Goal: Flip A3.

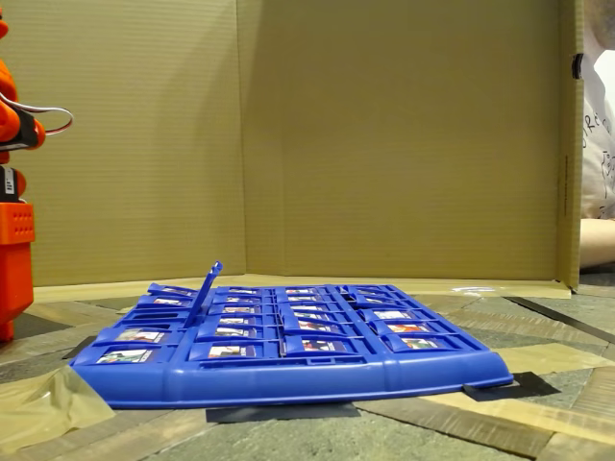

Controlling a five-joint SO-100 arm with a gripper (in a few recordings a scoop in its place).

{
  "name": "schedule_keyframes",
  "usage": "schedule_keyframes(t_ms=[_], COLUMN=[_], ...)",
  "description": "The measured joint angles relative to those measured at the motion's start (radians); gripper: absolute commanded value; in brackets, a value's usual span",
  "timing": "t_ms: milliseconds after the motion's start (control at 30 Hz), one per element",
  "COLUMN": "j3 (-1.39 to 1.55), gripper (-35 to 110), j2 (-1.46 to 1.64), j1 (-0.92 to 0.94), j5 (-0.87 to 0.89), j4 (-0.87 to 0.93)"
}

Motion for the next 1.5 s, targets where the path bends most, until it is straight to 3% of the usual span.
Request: schedule_keyframes(t_ms=[367, 667, 1500], j3=[0.000, -0.041, -0.468], gripper=[0, 0, 0], j2=[0.003, -0.055, -0.479], j1=[-0.002, -0.032, 0.072], j5=[0.043, 0.054, 0.029], j4=[0.015, 0.250, 1.572])
